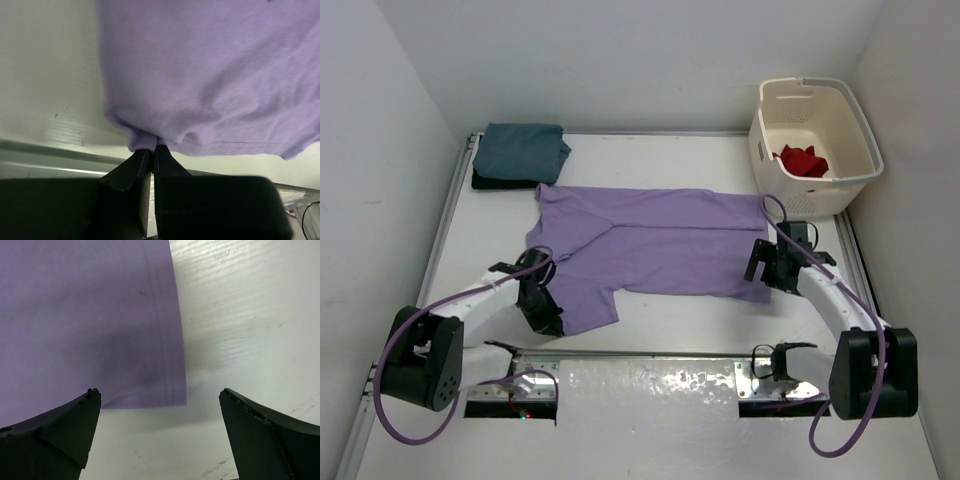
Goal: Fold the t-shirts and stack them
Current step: Grap the side of the flattened tshirt closest away from the robot with both arms
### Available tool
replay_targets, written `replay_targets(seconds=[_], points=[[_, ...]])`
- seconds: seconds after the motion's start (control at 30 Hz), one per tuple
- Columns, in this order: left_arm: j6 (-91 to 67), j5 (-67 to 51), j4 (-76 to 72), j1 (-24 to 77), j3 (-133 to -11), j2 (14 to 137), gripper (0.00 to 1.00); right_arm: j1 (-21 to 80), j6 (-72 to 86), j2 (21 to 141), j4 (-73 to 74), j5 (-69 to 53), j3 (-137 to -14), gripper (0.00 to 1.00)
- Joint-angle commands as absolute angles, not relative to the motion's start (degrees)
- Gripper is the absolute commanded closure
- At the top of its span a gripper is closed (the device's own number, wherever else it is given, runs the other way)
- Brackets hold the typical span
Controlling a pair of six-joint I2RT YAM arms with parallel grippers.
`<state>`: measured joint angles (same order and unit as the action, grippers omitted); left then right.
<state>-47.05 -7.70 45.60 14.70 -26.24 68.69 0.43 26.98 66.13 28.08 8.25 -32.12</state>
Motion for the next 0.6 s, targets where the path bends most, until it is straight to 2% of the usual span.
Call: replay_targets(seconds=[0.0, 0.13, 0.3, 0.43, 0.47, 0.57], points=[[-46.76, -5.89, 40.44, 15.03, -27.42, 68.82, 1.0, 0.18, 27.59, 65.04, 28.13, 6.51, -30.68, 0.01], [-45.79, -8.87, 37.53, 15.03, -27.51, 67.24, 1.0, 0.18, 28.83, 65.3, 25.76, 6.77, -28.57, 0.03], [-44.48, -9.4, 37.88, 15.12, -30.23, 66.18, 1.0, -1.41, 31.02, 65.83, 23.3, 4.84, -26.29, 0.11], [-43.95, -9.23, 38.67, 15.03, -32.25, 66.18, 1.0, -1.41, 32.96, 66.62, 19.52, 5.09, -23.56, 0.24], [-43.95, -9.32, 38.76, 15.03, -32.6, 66.09, 1.0, -1.49, 33.22, 66.71, 18.9, 5.36, -23.12, 0.33], [-43.6, -9.93, 38.85, 15.03, -33.75, 66.27, 1.0, -1.49, 33.66, 67.15, 17.76, 5.27, -22.06, 0.45]])
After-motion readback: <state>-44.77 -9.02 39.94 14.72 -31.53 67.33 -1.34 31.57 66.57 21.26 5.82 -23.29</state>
